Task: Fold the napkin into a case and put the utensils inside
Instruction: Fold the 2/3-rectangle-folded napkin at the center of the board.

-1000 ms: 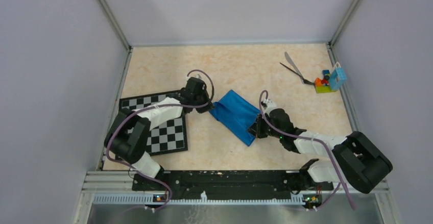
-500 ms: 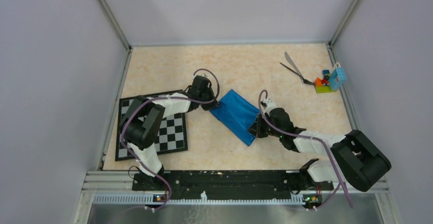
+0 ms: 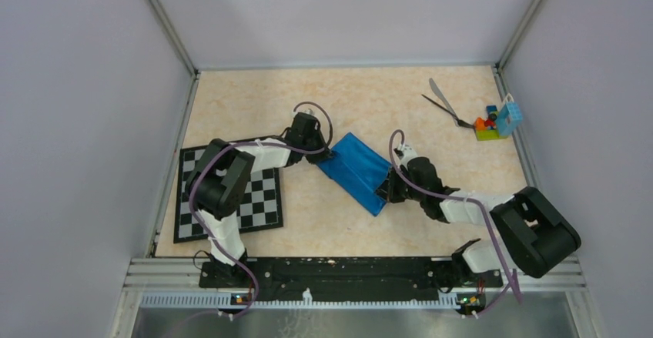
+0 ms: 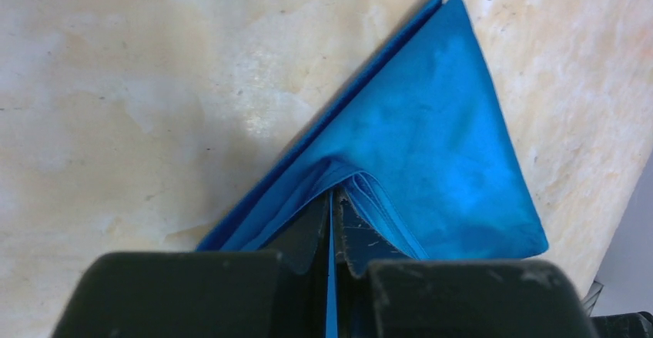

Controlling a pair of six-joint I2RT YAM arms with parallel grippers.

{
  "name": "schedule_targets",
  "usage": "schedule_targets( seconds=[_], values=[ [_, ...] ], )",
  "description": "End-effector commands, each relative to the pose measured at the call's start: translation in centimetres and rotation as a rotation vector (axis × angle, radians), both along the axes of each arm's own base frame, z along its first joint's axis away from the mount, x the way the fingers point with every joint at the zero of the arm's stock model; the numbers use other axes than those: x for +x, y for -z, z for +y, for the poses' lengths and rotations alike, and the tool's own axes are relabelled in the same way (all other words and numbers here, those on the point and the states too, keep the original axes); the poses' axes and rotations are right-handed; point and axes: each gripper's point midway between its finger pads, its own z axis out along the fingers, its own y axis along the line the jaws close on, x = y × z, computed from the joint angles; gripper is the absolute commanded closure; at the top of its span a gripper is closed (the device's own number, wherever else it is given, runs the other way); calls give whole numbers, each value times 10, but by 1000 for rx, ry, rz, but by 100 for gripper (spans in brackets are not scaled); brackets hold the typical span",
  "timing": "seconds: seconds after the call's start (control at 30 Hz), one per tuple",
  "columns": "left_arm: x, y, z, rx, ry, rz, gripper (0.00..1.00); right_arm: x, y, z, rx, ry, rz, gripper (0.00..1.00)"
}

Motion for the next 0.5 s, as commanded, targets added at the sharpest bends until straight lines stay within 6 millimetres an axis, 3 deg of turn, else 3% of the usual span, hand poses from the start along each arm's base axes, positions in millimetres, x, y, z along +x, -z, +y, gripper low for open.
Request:
schedule_targets(
  seconds=[0.0,0.37,0.47],
  values=[
    [15,0,7,-1,-51,-28,94,20,-9,1,13,19,-44,100],
    [20,26,29,64,-130,13,98,25,7,-17,-79,109,19,100],
    [19,30,26,59,-116,22,99,30,-6,-16,-88,93,-8,100]
  ],
)
